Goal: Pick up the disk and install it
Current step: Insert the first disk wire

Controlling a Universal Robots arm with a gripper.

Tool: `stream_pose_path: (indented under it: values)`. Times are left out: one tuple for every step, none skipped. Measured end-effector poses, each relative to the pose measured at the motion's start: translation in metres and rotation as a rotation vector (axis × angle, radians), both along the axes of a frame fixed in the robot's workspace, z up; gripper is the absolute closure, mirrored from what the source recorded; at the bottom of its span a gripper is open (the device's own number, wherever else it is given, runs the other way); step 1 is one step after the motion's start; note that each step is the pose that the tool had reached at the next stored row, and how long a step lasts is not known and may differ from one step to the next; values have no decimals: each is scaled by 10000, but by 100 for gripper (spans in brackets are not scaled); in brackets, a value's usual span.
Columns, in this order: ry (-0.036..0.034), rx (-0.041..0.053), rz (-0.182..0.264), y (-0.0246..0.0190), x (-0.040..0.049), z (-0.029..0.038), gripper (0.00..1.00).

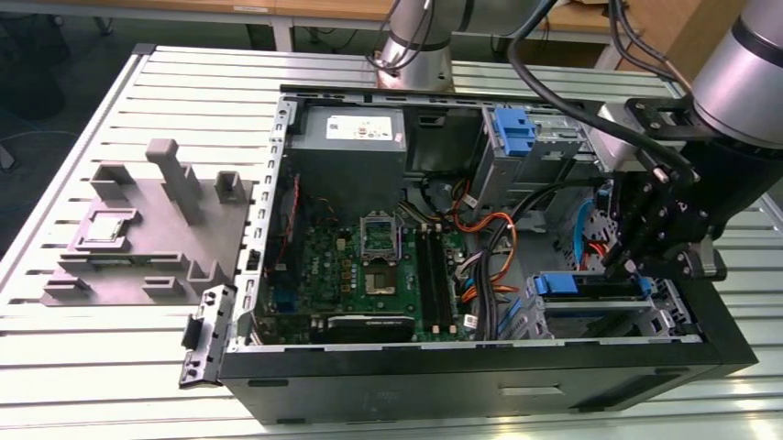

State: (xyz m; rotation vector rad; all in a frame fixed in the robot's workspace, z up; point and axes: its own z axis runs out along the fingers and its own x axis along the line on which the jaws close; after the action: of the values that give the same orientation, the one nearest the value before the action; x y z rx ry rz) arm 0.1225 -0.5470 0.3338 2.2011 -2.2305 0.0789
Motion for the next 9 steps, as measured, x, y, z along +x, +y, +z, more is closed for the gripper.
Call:
stream_pose_path:
  values:
    - [0,0,-1,0,0,-1,82]
    - [0,0,-1,0,0,-3,82]
    - [0,1,-1,-1,0,-5,82]
    - [1,2,-1,-3,0,-8,82]
    - [0,2,-1,-4,0,-10,82]
    - [0,1,-1,-6,0,-11,82]
    - [0,1,-1,-7,0,-13,82]
    - [0,1,-2,-8,0,-15,82]
    - [0,-1,-3,-9,0,-16,82]
